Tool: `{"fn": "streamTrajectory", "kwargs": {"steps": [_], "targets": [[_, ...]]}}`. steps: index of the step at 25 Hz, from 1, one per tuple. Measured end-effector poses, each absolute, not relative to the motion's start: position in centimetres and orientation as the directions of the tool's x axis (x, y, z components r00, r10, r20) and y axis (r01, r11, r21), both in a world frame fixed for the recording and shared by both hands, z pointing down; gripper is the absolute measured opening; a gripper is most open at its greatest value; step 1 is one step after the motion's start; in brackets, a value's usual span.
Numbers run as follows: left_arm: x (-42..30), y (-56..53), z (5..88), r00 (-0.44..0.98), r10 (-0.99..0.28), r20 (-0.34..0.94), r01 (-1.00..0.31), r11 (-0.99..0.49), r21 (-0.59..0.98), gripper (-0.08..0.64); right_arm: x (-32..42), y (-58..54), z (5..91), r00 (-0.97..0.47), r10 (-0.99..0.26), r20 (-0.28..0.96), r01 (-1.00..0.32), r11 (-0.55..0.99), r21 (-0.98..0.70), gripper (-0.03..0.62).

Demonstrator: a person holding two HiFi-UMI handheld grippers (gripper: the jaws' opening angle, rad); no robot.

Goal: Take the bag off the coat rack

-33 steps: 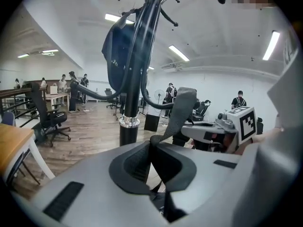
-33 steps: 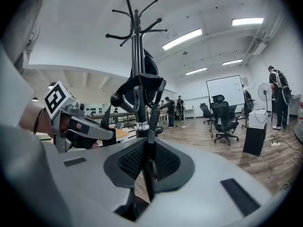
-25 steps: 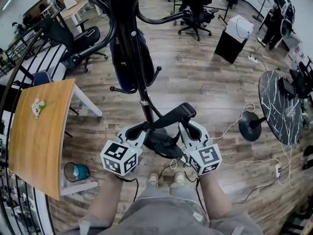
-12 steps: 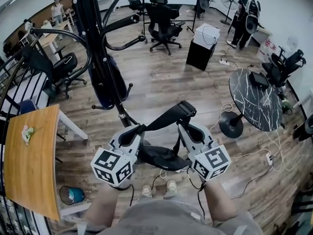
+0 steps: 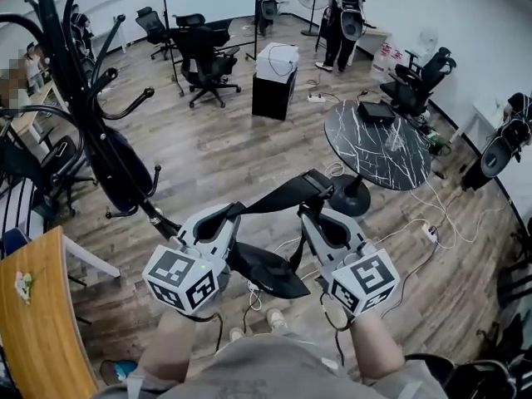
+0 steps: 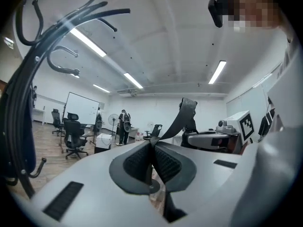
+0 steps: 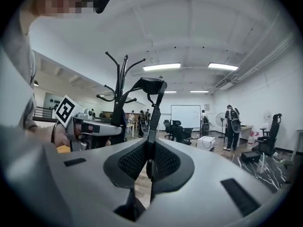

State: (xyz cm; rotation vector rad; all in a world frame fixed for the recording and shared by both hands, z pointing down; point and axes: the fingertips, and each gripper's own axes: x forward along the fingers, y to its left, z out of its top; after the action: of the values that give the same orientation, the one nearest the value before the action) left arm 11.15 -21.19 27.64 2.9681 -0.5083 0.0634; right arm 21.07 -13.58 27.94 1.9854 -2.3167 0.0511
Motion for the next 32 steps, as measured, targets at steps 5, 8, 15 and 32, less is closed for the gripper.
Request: {"fn": "streamTrajectory", "kwargs": {"steps": [5, 8, 15, 32], "targets": [[15.0, -18.3, 28.0, 0.971, -0.232, 0.055, -0.237, -0.964, 0.120, 0.017, 24.4, -9.9, 28.8, -0.057, -0.992, 0.111, -0.998, 0.061, 0.029, 0.052], [16.8, -17.0, 28.9, 0.982, -0.178, 0.068, -0.185, -0.974, 0.127, 0.017, 25.5, -8.3, 29.9, -0.013, -0.991, 0.130, -1.000, 0.015, 0.018, 0.052], [19.1, -15.0, 32.7, 0.985, -0.084, 0.152, -0.106, -0.985, 0.138, 0.017, 27.2, -5.7, 33.6, 0.069, -0.978, 0.198, -0.997, -0.071, -0.006, 0.052], [21.1, -13.3, 37.5, 0.968, -0.015, 0.252, -0.061, -0.982, 0.178, 0.017, 29.5, -4.5, 38.1, 0.115, -0.955, 0.275, -0.990, -0.134, -0.052, 0.052]]}}
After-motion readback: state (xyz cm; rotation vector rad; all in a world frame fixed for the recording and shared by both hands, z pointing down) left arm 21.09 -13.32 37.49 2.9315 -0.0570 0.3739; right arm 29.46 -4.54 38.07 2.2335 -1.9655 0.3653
